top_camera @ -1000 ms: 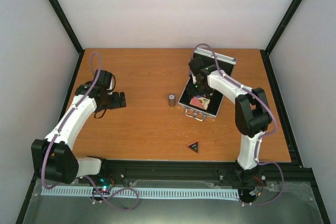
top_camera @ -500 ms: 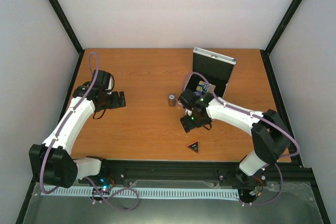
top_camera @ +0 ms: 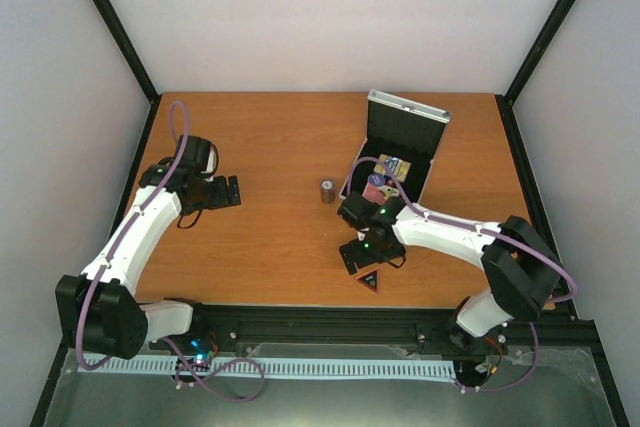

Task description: Pack up texas hold em set

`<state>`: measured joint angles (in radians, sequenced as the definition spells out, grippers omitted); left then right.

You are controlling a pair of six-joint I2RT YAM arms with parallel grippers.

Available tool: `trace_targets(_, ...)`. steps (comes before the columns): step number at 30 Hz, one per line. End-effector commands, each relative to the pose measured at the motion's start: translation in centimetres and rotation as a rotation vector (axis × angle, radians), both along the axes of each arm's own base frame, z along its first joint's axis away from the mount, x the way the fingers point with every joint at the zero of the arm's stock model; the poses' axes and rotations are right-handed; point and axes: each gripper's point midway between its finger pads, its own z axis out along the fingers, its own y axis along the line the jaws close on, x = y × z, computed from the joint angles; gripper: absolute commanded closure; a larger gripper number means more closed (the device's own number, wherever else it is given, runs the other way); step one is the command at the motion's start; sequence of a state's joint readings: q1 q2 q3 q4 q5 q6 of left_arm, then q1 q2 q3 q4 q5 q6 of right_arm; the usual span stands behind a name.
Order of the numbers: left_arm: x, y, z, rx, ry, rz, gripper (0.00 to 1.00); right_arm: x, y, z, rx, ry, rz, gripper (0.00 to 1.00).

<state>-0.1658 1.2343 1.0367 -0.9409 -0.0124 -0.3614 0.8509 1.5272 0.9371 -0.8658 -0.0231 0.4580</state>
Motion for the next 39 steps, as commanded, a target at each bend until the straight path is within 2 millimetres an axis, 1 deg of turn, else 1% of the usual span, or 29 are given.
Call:
trace_targets(1,0.1,-0.3,0.7,-0.014,-0.030,-0.015,0.00,-0.8,0.9,-0.3,0.032,0.007,0.001,0.00)
trace_targets(7,0.0,-0.4,0.7,-0.017,-0.030,-0.014,0.00,-1.8,0.0,-1.7,0.018,0.038,-0.020,0.00)
trace_targets(11,0.1,-0.4,0.6,-0.016,-0.025,-0.013,0.00,-2.4,0.3,-2.6,0.028,0.078,-0.008,0.00)
trace_targets(14,0.1,-0.4,0.6,-0.013,-0.024,-0.014,0.00,-2.6,0.5,-2.8,0.033,0.090,-0.005,0.00)
trace_targets(24,0.2,-0.3,0.4,-0.007,-0.020,-0.011,0.00,-3.4,-0.4,-4.0,-0.007,0.130,-0.013,0.00)
trace_targets(28,0.1,-0.2,0.3,-0.004,-0.018,-0.010,0.00,-3.3,-0.8,-4.6,-0.044,0.133,-0.026,0.00)
trace_targets(31,0.2,-0.2,0.4,-0.003,-0.020,-0.008,0.00,-3.2,-0.8,-4.9,-0.068,0.142,-0.026,0.07)
trace_targets(35,0.1,-0.1,0.4,0.001,-0.020,-0.005,0.00,-3.3,-1.1,-4.8,-0.073,0.140,-0.035,0.23)
trace_targets(39,0.2,-0.1,0.4,0.001,-0.022,-0.004,0.00,-3.4,-1.6,-4.4,-0.084,0.131,-0.039,0.38)
